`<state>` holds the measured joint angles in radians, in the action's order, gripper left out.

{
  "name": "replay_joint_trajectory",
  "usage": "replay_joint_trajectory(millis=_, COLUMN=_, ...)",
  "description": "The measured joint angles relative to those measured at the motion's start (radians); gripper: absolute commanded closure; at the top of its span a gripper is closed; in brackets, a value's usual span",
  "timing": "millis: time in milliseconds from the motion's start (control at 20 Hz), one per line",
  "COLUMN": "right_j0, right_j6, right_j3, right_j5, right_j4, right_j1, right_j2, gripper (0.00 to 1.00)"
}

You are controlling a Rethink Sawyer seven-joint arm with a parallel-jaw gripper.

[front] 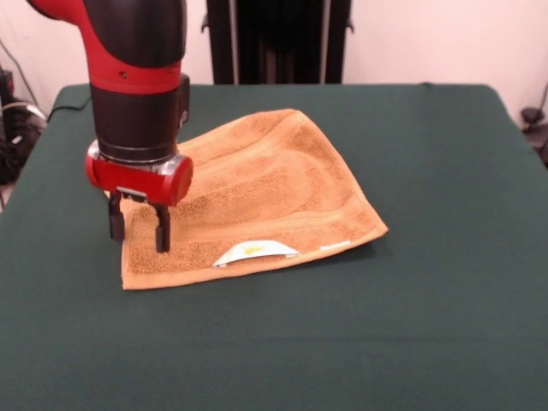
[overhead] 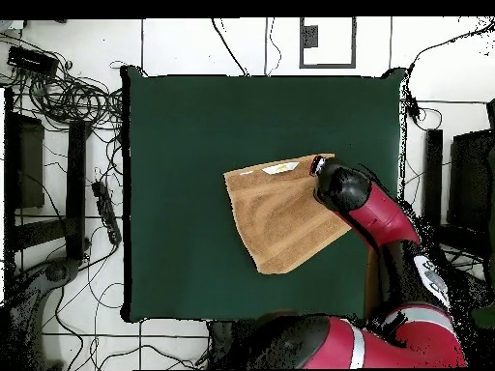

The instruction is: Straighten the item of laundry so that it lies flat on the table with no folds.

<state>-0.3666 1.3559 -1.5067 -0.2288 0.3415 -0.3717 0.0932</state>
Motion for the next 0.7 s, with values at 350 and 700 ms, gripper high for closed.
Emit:
replay_joint_trajectory(millis=350, right_j0=-0.003, right_j6=0.0, right_j3=0.001, right_j5=0.0, right_j4=0.0, right_j1=-0.019, right_j2=0.0, gripper=0.0)
replay_joint_trajectory(millis=700, right_j0=-0.021, right_j6=0.0, right_j3=0.004, right_j5=0.0, right_j4=0.0, right_j1=-0.02, right_j2=0.0, gripper=0.0)
